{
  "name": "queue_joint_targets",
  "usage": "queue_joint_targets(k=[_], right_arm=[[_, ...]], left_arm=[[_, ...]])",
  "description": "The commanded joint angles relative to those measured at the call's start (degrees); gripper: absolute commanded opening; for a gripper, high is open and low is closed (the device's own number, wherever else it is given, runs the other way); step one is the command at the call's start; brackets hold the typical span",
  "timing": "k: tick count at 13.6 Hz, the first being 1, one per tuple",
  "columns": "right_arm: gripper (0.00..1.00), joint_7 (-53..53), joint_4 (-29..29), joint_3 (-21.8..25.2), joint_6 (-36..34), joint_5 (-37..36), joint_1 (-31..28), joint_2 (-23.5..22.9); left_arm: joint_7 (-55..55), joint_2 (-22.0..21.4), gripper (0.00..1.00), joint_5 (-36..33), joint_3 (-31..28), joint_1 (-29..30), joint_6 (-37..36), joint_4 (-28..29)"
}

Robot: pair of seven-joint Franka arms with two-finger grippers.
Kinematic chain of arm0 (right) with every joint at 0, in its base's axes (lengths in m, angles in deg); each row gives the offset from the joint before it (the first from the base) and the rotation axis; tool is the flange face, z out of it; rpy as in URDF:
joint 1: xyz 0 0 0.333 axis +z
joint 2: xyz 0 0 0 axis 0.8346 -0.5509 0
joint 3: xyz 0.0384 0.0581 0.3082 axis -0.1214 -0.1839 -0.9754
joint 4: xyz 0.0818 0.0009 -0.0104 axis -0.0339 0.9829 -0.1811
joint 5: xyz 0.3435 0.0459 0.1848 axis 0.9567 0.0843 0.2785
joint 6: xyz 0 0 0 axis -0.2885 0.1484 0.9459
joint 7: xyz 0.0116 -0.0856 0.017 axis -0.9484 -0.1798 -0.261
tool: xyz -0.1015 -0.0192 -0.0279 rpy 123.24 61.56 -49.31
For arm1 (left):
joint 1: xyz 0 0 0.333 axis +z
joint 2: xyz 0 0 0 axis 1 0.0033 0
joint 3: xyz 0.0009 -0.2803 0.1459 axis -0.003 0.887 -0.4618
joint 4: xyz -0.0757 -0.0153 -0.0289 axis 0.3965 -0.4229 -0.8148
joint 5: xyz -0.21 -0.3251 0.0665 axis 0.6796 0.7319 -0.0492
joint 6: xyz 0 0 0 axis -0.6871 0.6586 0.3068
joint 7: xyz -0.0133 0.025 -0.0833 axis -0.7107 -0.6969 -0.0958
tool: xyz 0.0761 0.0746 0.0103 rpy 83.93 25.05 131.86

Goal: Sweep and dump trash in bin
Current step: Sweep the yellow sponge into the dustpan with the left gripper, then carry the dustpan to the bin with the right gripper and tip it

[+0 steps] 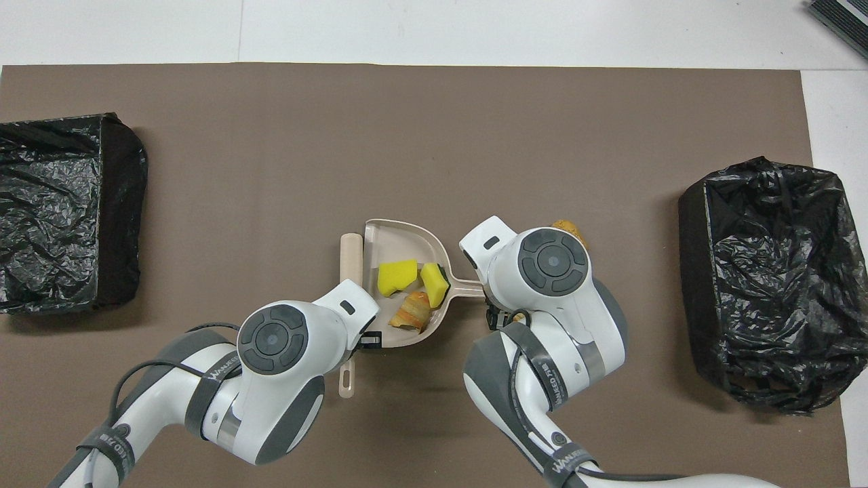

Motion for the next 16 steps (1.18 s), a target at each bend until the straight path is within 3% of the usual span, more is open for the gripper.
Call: queue_joint_targets(k=[1,5,8,11,16], right_arm=[[0.0,2.09,1.08,-0.42,1.2,-0.64,-0.96,0.58],[0.0,-1.14,0.64,-0.51,-0.11,0.49,-4.04,3.47],[0.0,-4.48,0.29,-0.51,-3.53,1.63,-7.37,6.89],[0.0,-16.4,-1.29,-0.24,-9.24,11.1,-15.79,9.36],[0.0,-29.61,-12.25,0.2,-25.83,11.84,-32.48,9.46]], left_arm=[[-0.59,-2.08,0.0,0.63,-0.56,4.58,-7.72,-3.91],[-0.59,-6.74,0.0,0.45,-0.48,6.88,-14.67,-6.03],[1.24,-10.86,0.0,0.45,0.14,4.96,-18.2,-2.54],[7.93,-13.69,0.0,1.33,0.49,-1.19,-16.97,1.25],[17.77,-15.45,0.0,3.62,0.49,-12.88,-6.26,9.87]])
